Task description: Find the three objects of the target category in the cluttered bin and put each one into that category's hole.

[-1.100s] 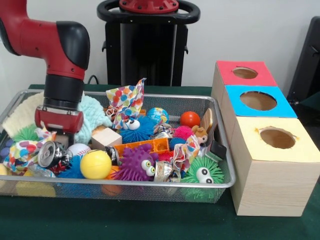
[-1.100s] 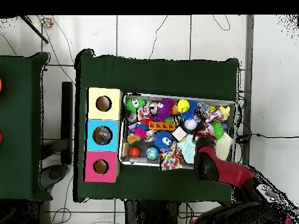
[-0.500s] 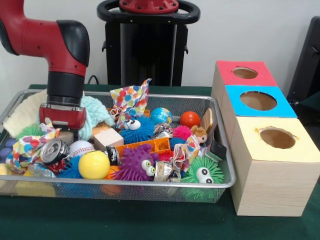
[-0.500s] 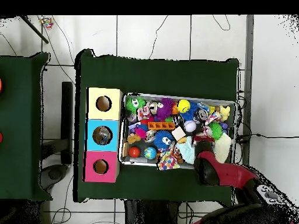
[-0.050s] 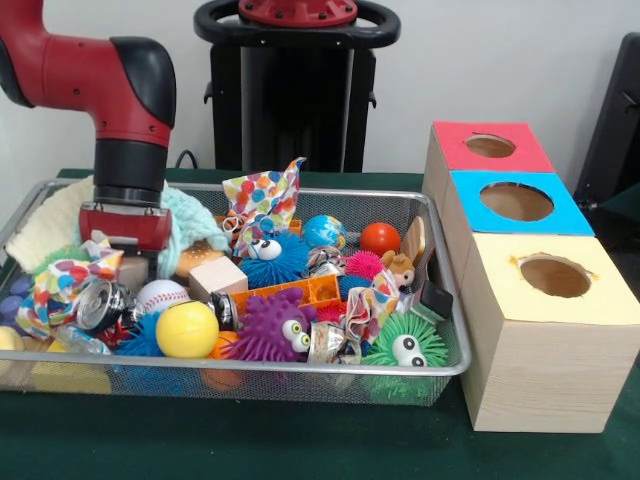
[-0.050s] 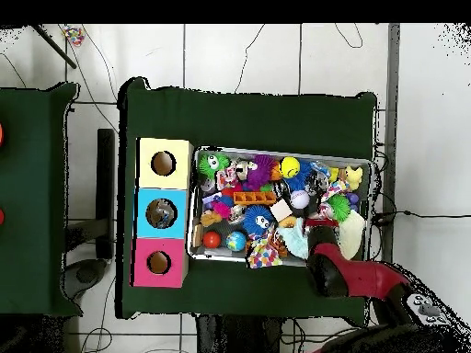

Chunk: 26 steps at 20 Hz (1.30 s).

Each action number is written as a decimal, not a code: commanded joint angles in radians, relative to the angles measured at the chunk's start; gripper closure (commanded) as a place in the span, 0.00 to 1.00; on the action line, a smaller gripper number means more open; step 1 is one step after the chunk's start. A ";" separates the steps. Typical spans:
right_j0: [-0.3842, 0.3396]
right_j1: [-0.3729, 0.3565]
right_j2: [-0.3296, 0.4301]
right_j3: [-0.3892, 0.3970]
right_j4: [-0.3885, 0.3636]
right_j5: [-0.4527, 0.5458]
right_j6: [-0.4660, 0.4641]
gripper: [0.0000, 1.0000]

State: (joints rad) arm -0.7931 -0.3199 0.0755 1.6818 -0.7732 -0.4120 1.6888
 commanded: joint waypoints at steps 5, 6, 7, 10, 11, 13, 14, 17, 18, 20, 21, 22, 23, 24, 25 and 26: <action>-0.100 0.175 -0.033 0.111 -0.153 0.190 0.078 0.00; -0.116 0.180 -0.029 0.108 -0.156 0.192 0.081 0.00; -0.126 0.185 -0.032 0.104 -0.159 0.185 0.084 0.00; -0.153 0.190 -0.040 0.094 -0.167 0.174 0.087 0.00; -0.164 0.191 -0.040 0.091 -0.170 0.178 0.086 0.00; -0.194 0.195 -0.030 0.083 -0.187 0.186 0.084 0.00; -0.208 0.201 -0.026 0.076 -0.199 0.184 0.084 0.00; -0.224 0.231 -0.039 0.042 -0.239 0.131 0.084 0.00; -0.230 0.241 -0.042 0.030 -0.253 0.125 0.081 0.00; -0.261 0.254 -0.028 0.015 -0.279 0.169 0.072 0.00; -0.280 0.256 -0.017 0.012 -0.293 0.197 0.065 0.00; -0.297 0.258 -0.008 0.010 -0.301 0.222 0.059 0.00; -0.310 0.257 0.000 0.010 -0.306 0.243 0.051 0.00; -0.323 0.256 0.007 0.011 -0.311 0.264 0.043 0.00; -0.326 0.253 0.006 0.011 -0.312 0.270 0.040 0.00; -0.330 0.249 0.008 0.012 -0.312 0.279 0.034 0.00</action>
State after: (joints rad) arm -0.9932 -0.2802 0.2116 1.7109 -0.9485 -0.5561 1.6888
